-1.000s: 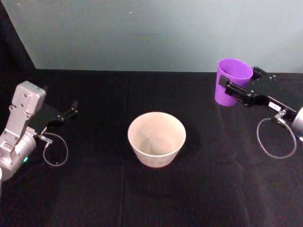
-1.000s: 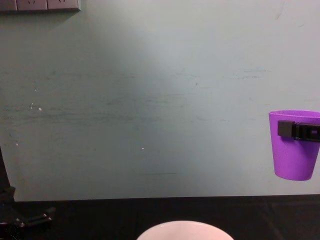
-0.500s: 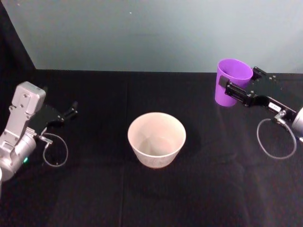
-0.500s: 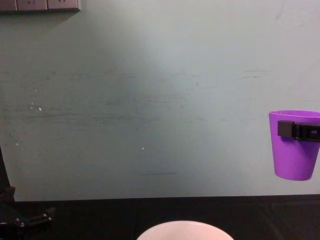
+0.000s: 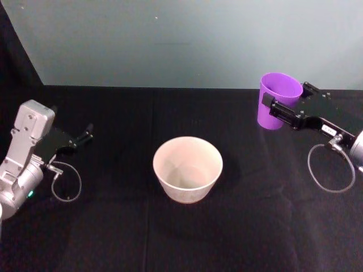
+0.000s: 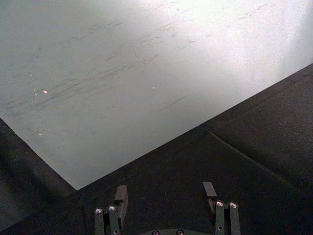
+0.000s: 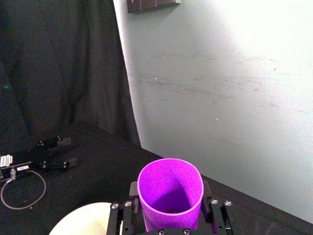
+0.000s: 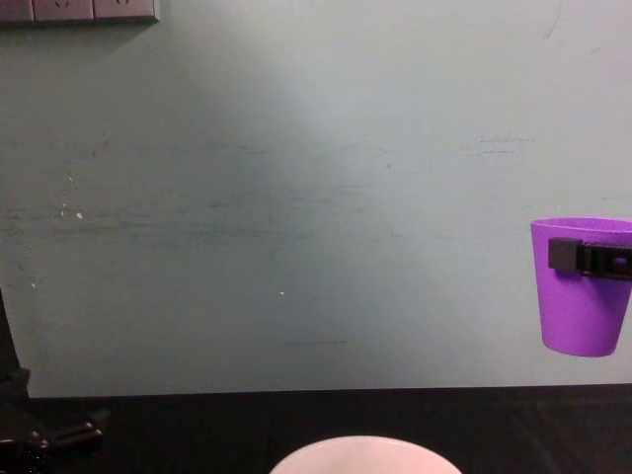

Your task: Pick up the cup and pour the mung beans from the cup into the bowl.

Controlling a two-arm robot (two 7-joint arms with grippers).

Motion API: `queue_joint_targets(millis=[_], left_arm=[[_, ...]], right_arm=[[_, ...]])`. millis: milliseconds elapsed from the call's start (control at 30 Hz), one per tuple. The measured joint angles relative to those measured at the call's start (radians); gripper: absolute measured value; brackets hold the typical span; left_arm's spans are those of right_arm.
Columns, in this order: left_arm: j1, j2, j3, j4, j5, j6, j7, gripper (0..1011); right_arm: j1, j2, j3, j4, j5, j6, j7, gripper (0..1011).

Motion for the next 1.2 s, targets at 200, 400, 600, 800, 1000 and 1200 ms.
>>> queue_joint_targets(millis=[200,400,600,800,1000,1200], left_arm=[[0.000,0.000,0.000,0.000,0.000,0.000,0.000,1000],[0.000,0.000,0.000,0.000,0.000,0.000,0.000,1000],[0.000,0.000,0.000,0.000,0.000,0.000,0.000,1000],[0.000,0.000,0.000,0.000,0.000,0.000,0.000,1000],[0.000,0.000,0.000,0.000,0.000,0.000,0.000,1000],[0.000,0.000,0.000,0.000,0.000,0.000,0.000,1000]], right_arm=[[0.000,0.000,0.000,0.000,0.000,0.000,0.000,722],[0.000,0.000,0.000,0.000,0.000,0.000,0.000,722],[0.000,0.000,0.000,0.000,0.000,0.000,0.000,722],[0.000,0.000,0.000,0.000,0.000,0.000,0.000,722],[0.000,0.000,0.000,0.000,0.000,0.000,0.000,722],[0.000,0.000,0.000,0.000,0.000,0.000,0.000,722]])
